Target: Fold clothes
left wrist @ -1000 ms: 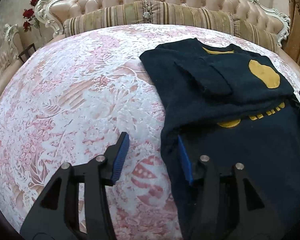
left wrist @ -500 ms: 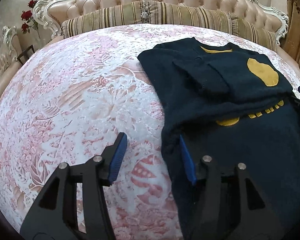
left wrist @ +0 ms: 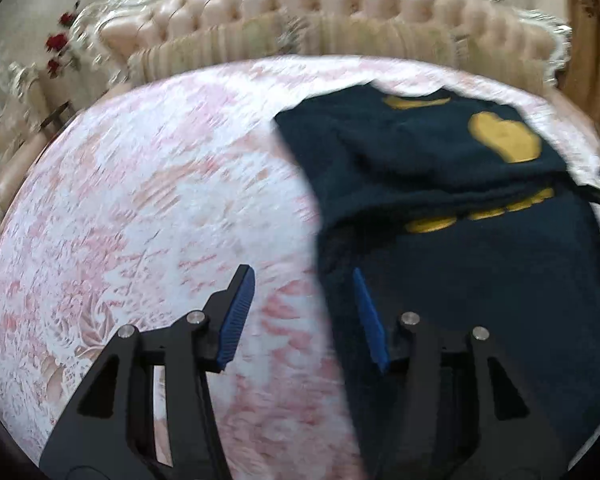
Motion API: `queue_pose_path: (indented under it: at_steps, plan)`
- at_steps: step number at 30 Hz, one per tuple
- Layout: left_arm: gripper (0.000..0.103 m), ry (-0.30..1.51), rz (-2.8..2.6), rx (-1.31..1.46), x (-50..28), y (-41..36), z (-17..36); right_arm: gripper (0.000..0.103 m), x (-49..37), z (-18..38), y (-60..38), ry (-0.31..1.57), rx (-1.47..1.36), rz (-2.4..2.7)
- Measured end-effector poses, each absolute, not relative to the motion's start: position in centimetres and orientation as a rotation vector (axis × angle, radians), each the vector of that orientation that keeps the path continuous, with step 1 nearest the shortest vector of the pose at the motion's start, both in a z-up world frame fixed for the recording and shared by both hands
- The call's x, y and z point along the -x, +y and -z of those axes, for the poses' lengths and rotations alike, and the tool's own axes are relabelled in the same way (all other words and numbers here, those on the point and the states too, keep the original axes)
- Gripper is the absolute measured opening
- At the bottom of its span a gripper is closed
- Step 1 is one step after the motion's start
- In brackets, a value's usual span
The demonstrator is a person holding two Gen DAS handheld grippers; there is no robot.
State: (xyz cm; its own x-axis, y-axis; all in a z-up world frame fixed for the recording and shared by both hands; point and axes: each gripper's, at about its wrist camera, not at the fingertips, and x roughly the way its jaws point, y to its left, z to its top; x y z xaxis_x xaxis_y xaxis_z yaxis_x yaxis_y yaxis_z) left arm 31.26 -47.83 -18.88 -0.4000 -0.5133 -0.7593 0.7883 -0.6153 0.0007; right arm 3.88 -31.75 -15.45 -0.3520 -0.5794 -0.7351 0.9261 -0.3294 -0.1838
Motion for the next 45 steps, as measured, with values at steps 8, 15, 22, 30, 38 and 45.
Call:
queue_pose_path:
  at_steps: [8,15,22,30,38,45]
  plan:
    - [0.012,0.482,2.293,-1.054,-23.8,-46.7,19.5,0.077,-7.9,17.2,-32.7,0.861,-0.639,1.757]
    - [0.012,0.536,2.292,-1.047,-22.9,-47.6,20.0,0.078,-7.1,17.4,-31.9,0.845,-0.659,1.749]
    - [0.005,0.513,2.287,-1.079,-22.9,-47.0,20.0,0.080,-6.7,17.5,-31.7,0.816,-0.675,1.755]
    - [0.002,0.429,2.127,-0.958,-30.6,-44.9,16.4,0.080,-7.3,16.8,-32.3,0.872,-0.647,1.755]
    - [0.028,0.493,2.120,-0.838,-36.4,-44.2,15.4,0.080,-10.4,15.0,-35.1,0.838,-0.598,1.664]
    - [0.028,0.477,2.291,-0.965,-26.6,-45.0,18.2,0.080,-14.4,16.1,-40.1,0.819,-0.639,1.543]
